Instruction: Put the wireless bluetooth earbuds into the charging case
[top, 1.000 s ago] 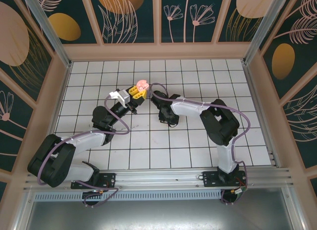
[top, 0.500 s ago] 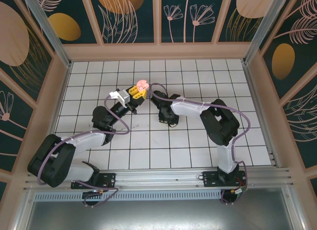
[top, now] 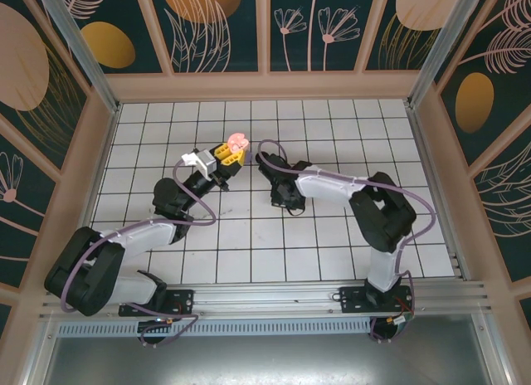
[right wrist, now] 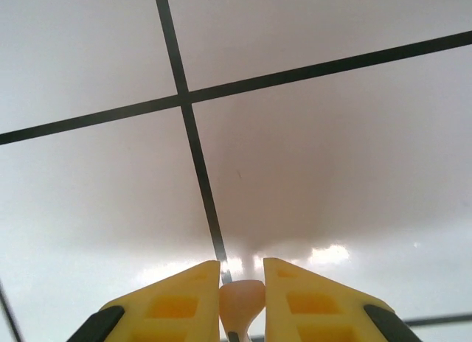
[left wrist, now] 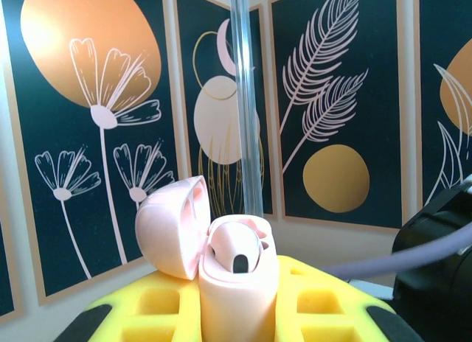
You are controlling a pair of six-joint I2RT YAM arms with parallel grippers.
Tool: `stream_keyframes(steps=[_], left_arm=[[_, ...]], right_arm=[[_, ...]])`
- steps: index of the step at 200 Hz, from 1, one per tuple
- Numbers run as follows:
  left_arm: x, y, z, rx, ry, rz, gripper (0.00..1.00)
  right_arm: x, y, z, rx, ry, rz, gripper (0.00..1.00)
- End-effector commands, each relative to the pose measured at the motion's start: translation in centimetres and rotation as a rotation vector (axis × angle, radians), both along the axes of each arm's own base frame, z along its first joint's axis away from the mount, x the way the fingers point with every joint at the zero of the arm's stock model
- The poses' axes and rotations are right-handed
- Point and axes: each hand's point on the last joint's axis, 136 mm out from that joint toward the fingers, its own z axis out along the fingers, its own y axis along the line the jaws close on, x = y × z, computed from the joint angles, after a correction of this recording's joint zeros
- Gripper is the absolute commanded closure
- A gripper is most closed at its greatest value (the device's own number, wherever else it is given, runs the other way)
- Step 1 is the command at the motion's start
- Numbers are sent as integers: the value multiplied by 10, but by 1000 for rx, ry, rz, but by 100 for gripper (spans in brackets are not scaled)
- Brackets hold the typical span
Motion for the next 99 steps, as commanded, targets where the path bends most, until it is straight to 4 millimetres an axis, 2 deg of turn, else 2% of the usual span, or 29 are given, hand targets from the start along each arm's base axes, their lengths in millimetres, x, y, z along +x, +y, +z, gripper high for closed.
stream_keyframes(steps=[1, 47, 99], left_arm=[[-8, 0, 23, -34, -46, -22, 100], [-10, -1, 36, -45, -53, -35, 100], [-13, -3, 49, -20, -65, -48, 100]], right_arm=[[11, -5, 32, 54, -99, -41, 82], [18, -14, 75, 124, -216, -64, 82], [29, -32, 147, 229, -389, -68, 82]])
